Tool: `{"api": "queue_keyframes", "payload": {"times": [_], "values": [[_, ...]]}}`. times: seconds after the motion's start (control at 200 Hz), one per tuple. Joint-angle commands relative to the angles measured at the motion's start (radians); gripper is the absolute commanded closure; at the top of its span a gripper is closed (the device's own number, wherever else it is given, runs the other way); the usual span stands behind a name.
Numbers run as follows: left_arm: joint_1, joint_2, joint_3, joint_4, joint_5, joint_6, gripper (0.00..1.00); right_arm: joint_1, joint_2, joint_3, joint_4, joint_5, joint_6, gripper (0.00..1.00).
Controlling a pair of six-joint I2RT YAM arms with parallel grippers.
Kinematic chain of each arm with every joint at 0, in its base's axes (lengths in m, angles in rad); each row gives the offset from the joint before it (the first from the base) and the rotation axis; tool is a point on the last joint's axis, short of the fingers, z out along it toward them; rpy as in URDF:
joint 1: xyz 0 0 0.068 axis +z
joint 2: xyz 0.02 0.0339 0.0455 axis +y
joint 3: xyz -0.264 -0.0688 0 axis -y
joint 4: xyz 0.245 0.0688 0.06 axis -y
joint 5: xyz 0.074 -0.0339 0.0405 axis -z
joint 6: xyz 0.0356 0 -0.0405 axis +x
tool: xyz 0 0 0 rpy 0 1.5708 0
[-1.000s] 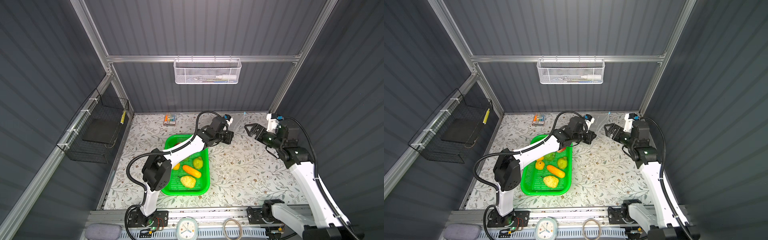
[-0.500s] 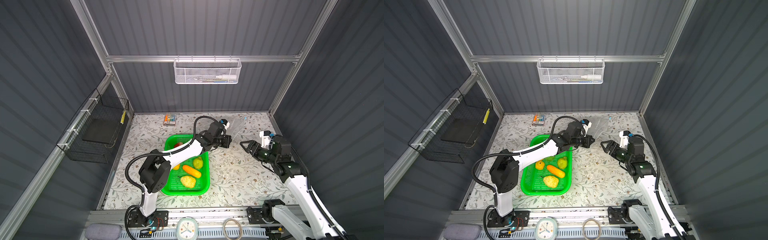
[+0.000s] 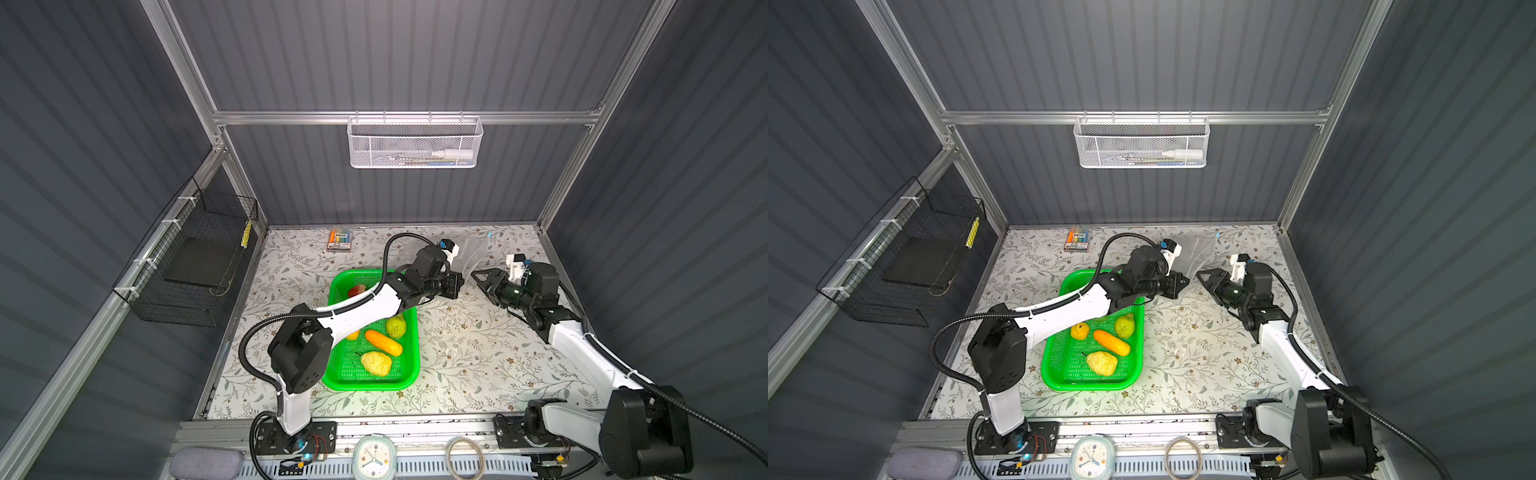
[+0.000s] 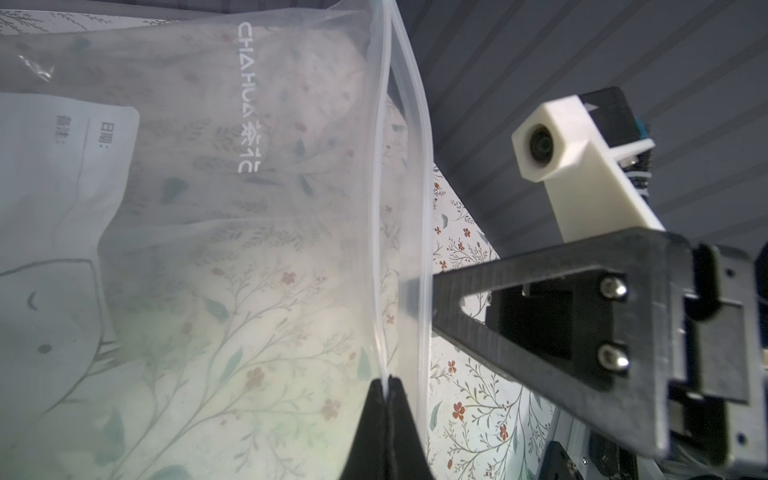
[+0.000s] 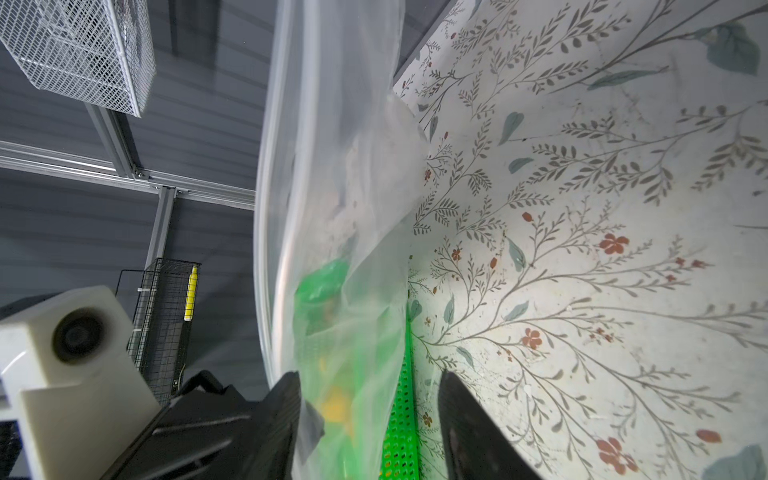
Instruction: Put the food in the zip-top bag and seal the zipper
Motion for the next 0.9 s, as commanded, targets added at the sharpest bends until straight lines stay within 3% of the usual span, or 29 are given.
{"api": "queue_keyframes", "payload": {"times": [0.0, 0.175, 0.57, 0.895], "values": [[-0.016, -0.031, -0.017, 0.018, -0.014, 0.024, 1.0, -0.004, 0.023, 0.03, 0.044, -0.003, 0.004, 0.45], [-0.023, -0.022, -0.018, 0.013, -0.022, 0.028, 1.0, -0.004, 0.044, 0.025, 0.091, -0.037, 0.03, 0.45], [-0.026, -0.02, -0.027, 0.017, -0.038, 0.025, 1.0, -0.002, -0.114, -0.001, -0.01, 0.023, -0.004, 0.41], [-0.028, -0.032, -0.033, 0.028, -0.04, 0.026, 1.0, -0.002, -0.014, 0.001, 0.023, 0.005, 0.002, 0.55]]}}
